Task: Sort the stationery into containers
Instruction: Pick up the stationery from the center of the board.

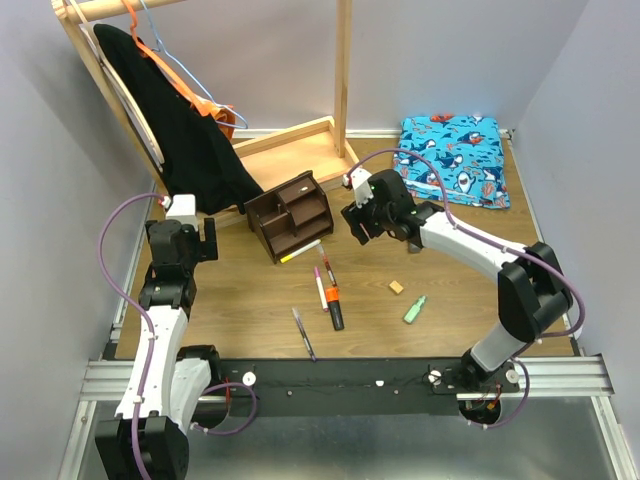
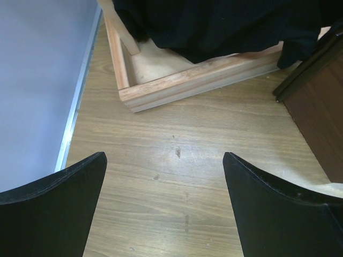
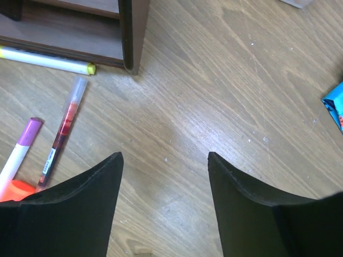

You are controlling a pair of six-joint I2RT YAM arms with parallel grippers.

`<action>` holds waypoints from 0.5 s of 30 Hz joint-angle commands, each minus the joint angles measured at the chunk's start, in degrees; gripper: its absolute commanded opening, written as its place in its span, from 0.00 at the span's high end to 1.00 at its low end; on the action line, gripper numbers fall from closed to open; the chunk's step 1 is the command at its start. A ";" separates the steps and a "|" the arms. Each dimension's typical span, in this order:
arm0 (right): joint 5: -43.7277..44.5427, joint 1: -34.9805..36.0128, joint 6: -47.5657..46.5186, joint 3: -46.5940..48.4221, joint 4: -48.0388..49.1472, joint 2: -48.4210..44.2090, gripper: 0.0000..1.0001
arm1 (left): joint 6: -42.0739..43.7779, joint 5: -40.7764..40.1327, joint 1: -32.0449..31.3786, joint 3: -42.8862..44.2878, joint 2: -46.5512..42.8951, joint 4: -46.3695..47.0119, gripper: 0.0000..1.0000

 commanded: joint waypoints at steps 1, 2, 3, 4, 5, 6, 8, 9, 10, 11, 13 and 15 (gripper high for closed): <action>0.34 0.22 1.54 -2.21 -2.59 -1.93 0.27 | -0.48 2.87 0.47 1.72 0.83 -0.06 0.01; -0.62 0.22 1.80 -2.47 -3.03 -2.19 0.27 | -0.57 2.96 0.47 1.81 1.01 -0.15 0.01; -0.98 0.22 2.15 -2.56 -3.30 -2.11 0.27 | -0.66 2.96 0.47 1.99 1.19 -0.15 0.01; -1.25 0.31 2.33 -2.65 -3.82 -2.19 0.27 | -0.74 2.96 0.47 2.07 1.54 -0.23 0.01; -1.60 0.22 2.24 -2.82 -4.09 -2.11 0.27 | -0.75 2.96 0.47 2.16 1.63 -0.32 0.01; -1.60 0.22 1.81 -3.08 -4.27 -2.45 0.27 | -0.75 2.87 0.47 2.25 1.72 -0.15 0.01; -0.47 0.31 0.67 -3.70 -4.27 -3.16 0.26 | -0.48 2.70 0.47 2.34 1.81 -0.24 0.01; -0.20 0.31 0.23 -4.57 -4.36 -4.20 0.25 | -0.40 2.70 0.47 2.34 1.98 0.11 0.01; 0.07 0.31 -0.13 -4.93 -4.27 -4.82 0.25 | -0.31 2.61 0.47 2.25 1.89 0.38 0.01; 0.59 0.22 -0.56 -5.37 -4.36 -5.53 0.25 | -0.31 2.52 0.47 1.99 1.81 0.47 0.01; 0.77 0.22 -1.01 -6.42 -5.06 -7.02 0.25 | -0.74 2.69 0.47 1.72 1.72 0.82 0.01; 1.30 0.31 -1.45 -6.95 -5.41 -7.73 0.24 | -1.27 3.04 0.47 1.55 1.80 1.34 0.01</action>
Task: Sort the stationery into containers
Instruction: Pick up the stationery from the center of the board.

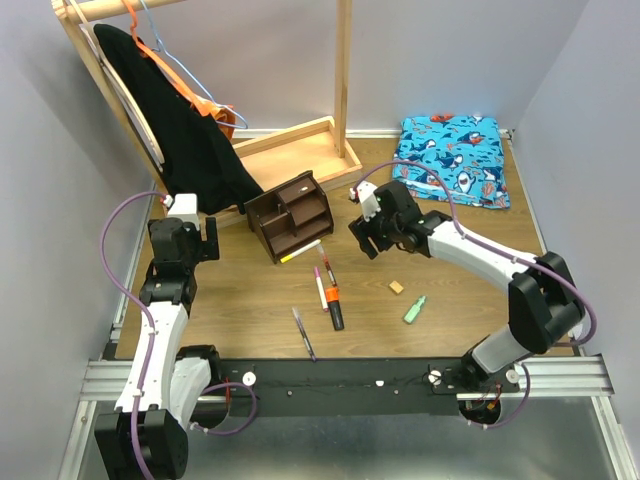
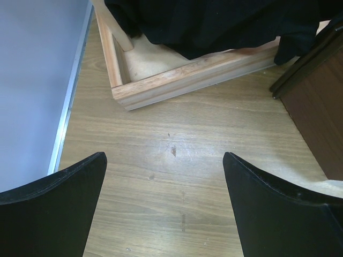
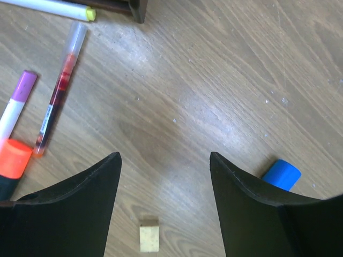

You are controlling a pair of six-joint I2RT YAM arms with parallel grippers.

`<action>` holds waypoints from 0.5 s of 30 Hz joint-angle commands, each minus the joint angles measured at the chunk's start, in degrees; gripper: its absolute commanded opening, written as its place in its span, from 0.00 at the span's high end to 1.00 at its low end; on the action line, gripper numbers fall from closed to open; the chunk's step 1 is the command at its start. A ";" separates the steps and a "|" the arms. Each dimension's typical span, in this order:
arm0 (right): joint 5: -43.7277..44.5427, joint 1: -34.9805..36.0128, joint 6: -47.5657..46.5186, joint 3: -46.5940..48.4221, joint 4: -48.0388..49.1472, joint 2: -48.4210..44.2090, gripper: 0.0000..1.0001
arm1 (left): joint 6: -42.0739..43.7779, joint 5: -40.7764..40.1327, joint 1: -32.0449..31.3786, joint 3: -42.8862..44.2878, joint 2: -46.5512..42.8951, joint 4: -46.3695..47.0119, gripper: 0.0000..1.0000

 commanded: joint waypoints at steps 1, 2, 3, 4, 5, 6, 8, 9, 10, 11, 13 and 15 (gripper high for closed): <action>1.69 0.11 -1.82 -2.14 -1.76 -4.01 0.24 | -1.18 1.93 0.47 1.11 -0.05 1.74 0.01; 1.69 0.20 -2.25 -2.24 -1.76 -4.45 0.24 | -1.45 2.02 0.39 1.11 0.21 2.00 0.01; 1.69 -0.15 -2.52 -2.32 -1.85 -4.46 0.24 | -1.45 2.11 0.47 0.85 0.30 2.61 0.01; 1.69 -0.24 -2.78 -2.41 -1.59 -4.63 0.24 | -1.80 2.20 0.47 0.85 0.47 2.97 0.01; 3.26 -0.33 -3.13 -2.59 -1.41 -4.72 0.24 | -1.80 2.20 0.47 0.85 0.82 3.15 0.01; 3.19 -0.50 -3.31 -2.68 -1.24 -4.89 0.24 | -1.80 2.20 0.47 1.02 1.00 3.41 0.01; 3.19 -0.59 -3.49 -2.76 -0.88 -5.07 0.24 | -1.80 2.20 0.47 1.29 1.27 3.50 0.01; 3.27 -0.68 -3.58 -2.94 -0.71 -5.42 0.24 | -1.80 2.28 0.47 1.55 1.18 3.41 0.01; 3.27 -0.77 -3.58 -3.11 -0.45 -5.60 0.24 | -1.89 2.28 0.47 1.55 1.18 3.33 0.01; 3.19 -0.86 -3.58 -3.38 -0.44 -5.77 0.24 | -1.80 2.28 0.47 1.64 1.00 3.32 0.01; 3.01 -0.94 -3.75 -3.82 -0.18 -6.47 0.24 | -1.80 2.20 0.47 1.73 0.74 2.97 0.01; 3.01 -1.03 -3.84 -4.17 -0.18 -6.91 0.24 | -1.89 2.02 0.47 1.81 0.56 2.71 0.01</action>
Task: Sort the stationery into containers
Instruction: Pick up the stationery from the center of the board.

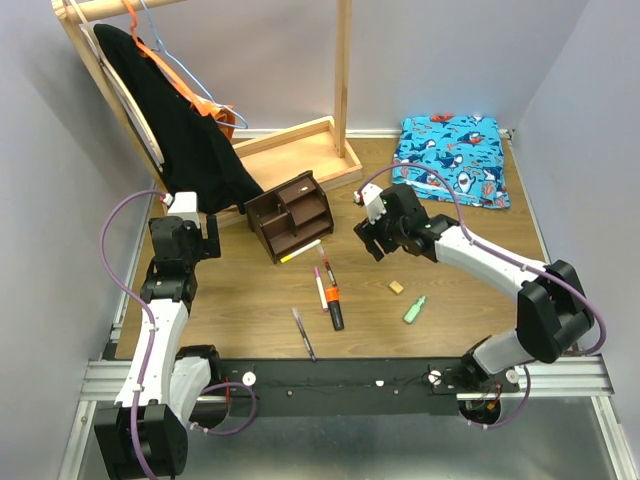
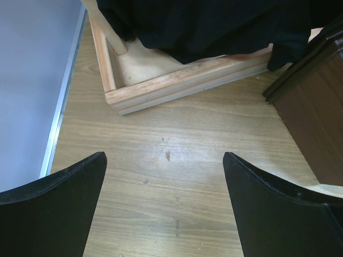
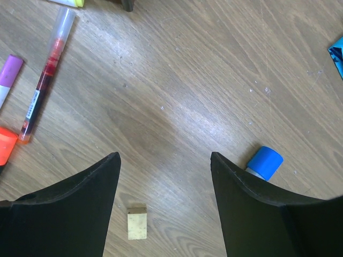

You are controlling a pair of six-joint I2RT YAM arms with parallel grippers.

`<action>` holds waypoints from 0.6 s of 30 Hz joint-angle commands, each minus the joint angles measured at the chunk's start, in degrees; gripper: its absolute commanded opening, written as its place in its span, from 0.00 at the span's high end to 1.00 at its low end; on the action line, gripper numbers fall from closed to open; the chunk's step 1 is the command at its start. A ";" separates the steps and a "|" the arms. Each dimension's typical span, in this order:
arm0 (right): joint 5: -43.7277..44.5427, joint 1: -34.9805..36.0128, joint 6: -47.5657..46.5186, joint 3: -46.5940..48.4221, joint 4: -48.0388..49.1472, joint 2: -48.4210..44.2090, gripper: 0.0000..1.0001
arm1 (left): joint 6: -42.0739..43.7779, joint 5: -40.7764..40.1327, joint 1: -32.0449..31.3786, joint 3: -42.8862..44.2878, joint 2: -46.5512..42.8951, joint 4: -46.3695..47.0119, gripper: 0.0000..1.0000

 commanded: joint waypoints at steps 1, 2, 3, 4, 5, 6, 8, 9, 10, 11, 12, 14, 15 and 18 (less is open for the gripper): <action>1.28 -0.40 -1.02 -1.50 0.39 -2.74 0.24 | -0.53 0.99 0.39 1.73 -0.79 0.90 0.01; 1.28 -0.49 -1.20 -1.59 0.48 -3.09 0.23 | -0.62 0.99 0.47 1.81 -0.97 0.89 0.01; 1.28 -0.49 -1.28 -1.85 0.56 -3.18 0.23 | -0.53 0.99 0.47 1.73 -1.06 0.72 0.01; 1.20 -0.66 -1.37 -2.03 0.65 -3.53 0.23 | -0.45 1.08 0.47 1.55 -1.14 0.72 0.01; 1.20 -0.66 -1.46 -2.12 0.65 -3.71 0.23 | -0.27 1.17 0.47 1.55 -1.32 0.81 0.01; 1.02 -0.57 -1.37 -2.21 0.65 -3.80 0.23 | -0.01 1.08 0.47 1.38 -1.41 0.81 0.01; 0.85 -0.66 -1.11 -1.95 0.39 -4.15 0.23 | 0.52 1.08 0.39 1.20 -1.50 0.81 0.01; 0.67 -0.66 -0.76 -1.68 0.04 -4.15 0.23 | 0.61 1.08 0.47 1.20 -1.58 0.81 0.01; 0.58 -0.57 -0.50 -1.42 -0.40 -4.15 0.23 | 0.78 0.91 0.47 1.20 -1.58 0.81 0.01; 0.58 -0.57 0.29 -0.98 -0.58 -4.24 0.22 | 0.78 0.82 0.56 1.29 -1.67 0.81 0.01; 0.58 -0.57 0.47 -0.89 -0.66 -4.24 0.20 | 0.78 0.73 0.47 1.29 -1.76 0.98 0.01; -0.90 -0.66 0.91 -0.63 -0.84 -4.06 0.20 | 0.78 0.73 0.47 1.37 -1.85 0.81 0.01; -1.09 -0.57 1.00 -0.63 -0.84 -3.98 0.20 | 0.78 0.82 0.47 1.46 -1.85 0.89 0.01; -1.18 -0.57 0.82 -0.71 -0.84 -3.54 0.18 | 1.13 1.17 0.47 1.72 -1.76 0.72 0.01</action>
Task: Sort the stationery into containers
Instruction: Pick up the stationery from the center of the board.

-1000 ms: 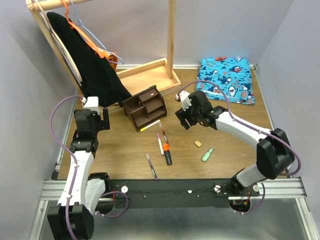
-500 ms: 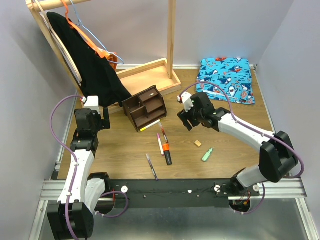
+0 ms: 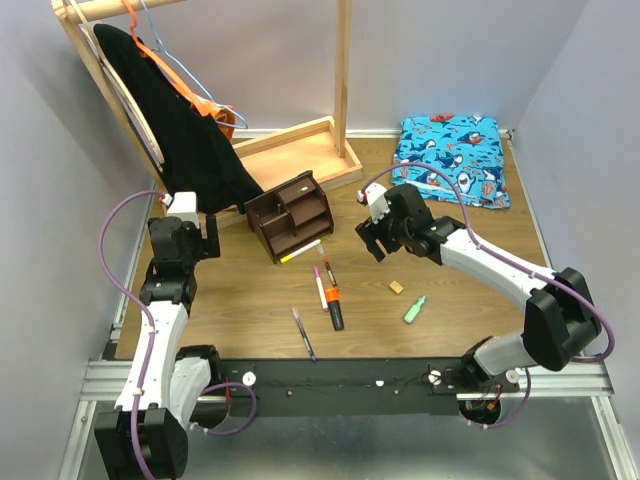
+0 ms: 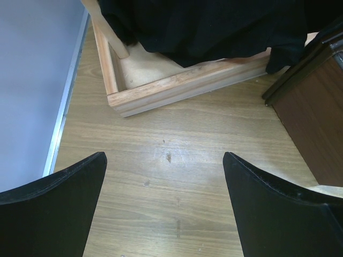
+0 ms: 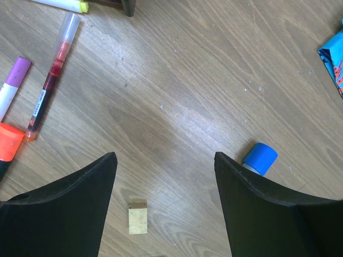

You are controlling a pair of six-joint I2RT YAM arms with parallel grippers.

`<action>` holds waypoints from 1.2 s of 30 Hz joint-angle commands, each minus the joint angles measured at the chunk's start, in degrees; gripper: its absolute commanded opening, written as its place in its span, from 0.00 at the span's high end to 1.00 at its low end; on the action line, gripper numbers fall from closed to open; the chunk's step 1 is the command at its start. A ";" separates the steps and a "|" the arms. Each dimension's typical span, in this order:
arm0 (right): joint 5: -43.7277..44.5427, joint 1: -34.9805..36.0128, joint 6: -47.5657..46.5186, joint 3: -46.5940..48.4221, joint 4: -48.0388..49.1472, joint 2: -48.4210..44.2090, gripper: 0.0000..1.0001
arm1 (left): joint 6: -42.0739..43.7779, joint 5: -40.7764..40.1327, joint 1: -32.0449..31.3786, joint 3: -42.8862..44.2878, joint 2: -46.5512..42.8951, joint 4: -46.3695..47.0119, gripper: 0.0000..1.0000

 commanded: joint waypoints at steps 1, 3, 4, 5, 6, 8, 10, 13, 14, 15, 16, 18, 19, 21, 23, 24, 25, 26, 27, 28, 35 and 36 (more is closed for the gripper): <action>-1.15 -0.31 0.78 0.42 -0.88 -0.32 0.18 | 0.96 1.26 0.47 1.90 -0.75 0.65 0.01; -1.42 -0.22 1.13 0.51 -0.89 -0.32 0.17 | 0.87 1.70 0.47 2.51 -0.75 -0.13 0.01; -1.51 -0.22 1.39 0.60 -0.89 -0.50 0.16 | 0.79 1.78 0.47 2.78 -0.75 -0.57 0.01; -1.85 -0.22 1.48 0.51 -1.06 -0.50 0.15 | 0.61 1.87 0.47 2.95 -0.84 -1.01 0.01; -2.99 -0.22 1.40 0.42 -1.15 -0.58 0.14 | 0.52 2.05 0.47 3.39 -0.93 -1.97 0.01; -5.62 -0.31 0.35 0.25 -2.46 -0.58 0.14 | 0.26 2.22 0.39 3.83 -1.37 -3.56 0.01; -12.74 0.30 -5.44 0.59 -6.22 -0.32 0.14 | 1.74 4.41 0.21 4.45 -1.89 -6.80 0.01; -17.67 0.92 -11.69 0.86 -9.31 0.91 0.13 | 3.51 4.42 -0.23 4.10 -3.82 -9.19 0.01; -17.85 1.18 -11.79 1.21 -9.32 2.48 0.13 | 3.95 4.07 -0.32 3.92 -5.22 -9.45 0.01; -18.12 2.05 -11.00 1.39 -9.24 3.27 0.13 | 4.04 3.55 -0.23 3.57 -5.84 -9.80 0.01; -18.29 2.67 -10.21 1.56 -8.89 4.15 0.13 | 4.12 3.11 -0.23 3.48 -6.46 -10.15 0.01; -17.34 5.38 -7.33 2.18 -8.18 6.96 0.14 | 4.91 1.88 -0.23 2.96 -8.39 -10.51 0.01; -15.41 6.88 -5.57 2.18 -6.09 7.84 0.14 | 5.18 1.44 -0.14 2.87 -9.01 -10.77 0.01; -10.32 10.65 1.26 3.05 -4.15 10.12 0.13 | 5.18 -0.50 -0.23 3.48 -10.15 -11.99 0.01; -8.81 12.51 6.47 4.55 -3.08 11.89 0.15 | 4.83 -1.46 -0.23 4.44 -10.33 -13.23 0.01; -7.15 14.00 11.80 6.29 -2.91 12.68 0.16 | 4.65 -1.82 -0.23 5.49 -10.16 -14.71 0.01; -6.61 14.88 14.55 7.01 -2.65 13.90 0.17 | 4.48 -2.17 -0.23 6.03 -10.07 -15.34 0.01; -5.73 15.85 16.84 8.06 -2.73 14.53 0.19 | 4.39 -2.26 -0.14 6.55 -10.16 -15.95 0.01; -3.99 17.16 21.65 8.85 -2.99 15.05 0.20 | 4.39 -2.87 -0.23 7.34 -10.16 -16.65 0.01; -3.79 17.61 23.87 10.43 -3.95 15.58 0.21 | 4.39 -2.96 -0.23 7.61 -10.16 -17.01 0.01; 2.10 17.79 38.39 11.67 -9.14 19.36 0.25 | 5.97 -2.26 -0.23 9.11 -11.65 -18.15 0.01; 2.18 17.79 40.22 11.76 -9.41 19.71 0.26 | 5.97 -2.08 -0.14 9.28 -11.74 -18.42 0.01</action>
